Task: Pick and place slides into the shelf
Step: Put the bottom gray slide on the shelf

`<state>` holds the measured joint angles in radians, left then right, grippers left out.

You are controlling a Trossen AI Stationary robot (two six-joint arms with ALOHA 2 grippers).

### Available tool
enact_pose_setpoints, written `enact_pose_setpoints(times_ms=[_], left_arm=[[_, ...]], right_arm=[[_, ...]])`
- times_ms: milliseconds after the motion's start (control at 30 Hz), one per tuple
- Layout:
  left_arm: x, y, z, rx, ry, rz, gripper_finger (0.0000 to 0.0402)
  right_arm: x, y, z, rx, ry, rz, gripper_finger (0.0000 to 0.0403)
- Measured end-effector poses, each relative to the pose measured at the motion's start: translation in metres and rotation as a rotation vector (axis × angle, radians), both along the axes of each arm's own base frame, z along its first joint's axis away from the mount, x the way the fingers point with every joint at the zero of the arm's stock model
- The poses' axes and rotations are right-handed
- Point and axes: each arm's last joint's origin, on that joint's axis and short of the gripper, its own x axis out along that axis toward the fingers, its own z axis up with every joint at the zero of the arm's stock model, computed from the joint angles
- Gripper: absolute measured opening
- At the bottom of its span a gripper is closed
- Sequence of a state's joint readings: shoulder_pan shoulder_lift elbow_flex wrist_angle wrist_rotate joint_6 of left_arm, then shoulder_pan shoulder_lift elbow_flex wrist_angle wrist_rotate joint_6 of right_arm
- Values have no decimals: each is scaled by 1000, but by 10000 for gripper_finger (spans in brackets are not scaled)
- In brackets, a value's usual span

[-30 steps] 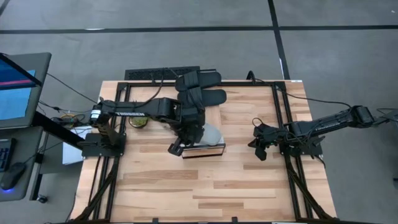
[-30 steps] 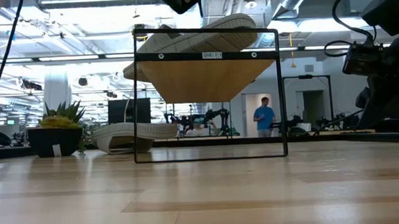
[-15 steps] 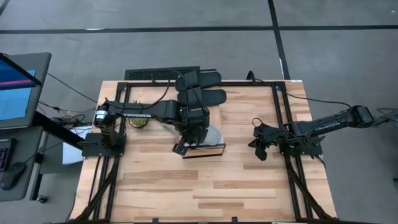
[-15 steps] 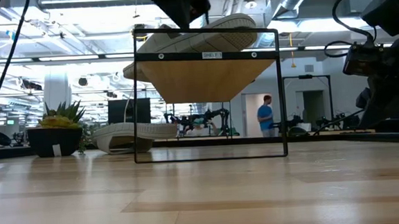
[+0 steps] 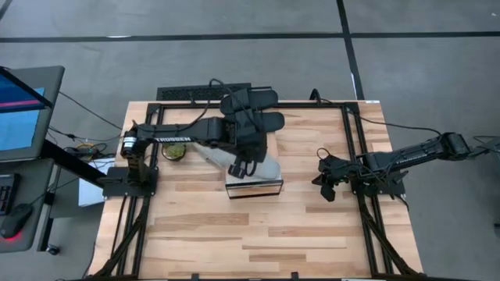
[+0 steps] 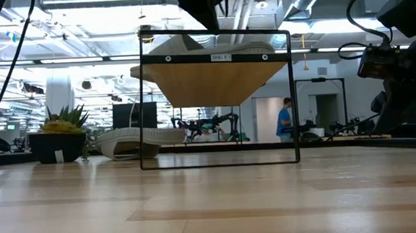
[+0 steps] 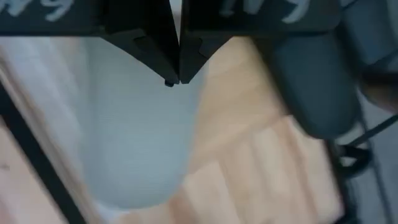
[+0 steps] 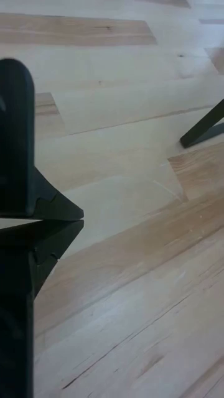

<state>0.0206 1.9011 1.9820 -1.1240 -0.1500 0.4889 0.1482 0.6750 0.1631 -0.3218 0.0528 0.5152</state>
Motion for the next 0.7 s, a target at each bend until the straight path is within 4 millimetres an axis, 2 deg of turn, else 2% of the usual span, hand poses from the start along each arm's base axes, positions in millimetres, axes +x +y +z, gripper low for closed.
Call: enact_pose_setpoints(times_ms=[133, 267, 533, 700], left_arm=[[-3, 3, 19, -8, -38, -2, 0], [-16, -4, 33, -82, 26, -48, 0], [-38, -30, 26, -169, 249, -58, 0], [-42, -41, 25, -181, 288, -44, 0]], right_arm=[[0, 0, 0, 0, 0, 0, 0], [0, 0, 0, 0, 0, 0, 0], [0, 0, 0, 0, 0, 0, 0], [0, 0, 0, -1, 0, 1, 0]])
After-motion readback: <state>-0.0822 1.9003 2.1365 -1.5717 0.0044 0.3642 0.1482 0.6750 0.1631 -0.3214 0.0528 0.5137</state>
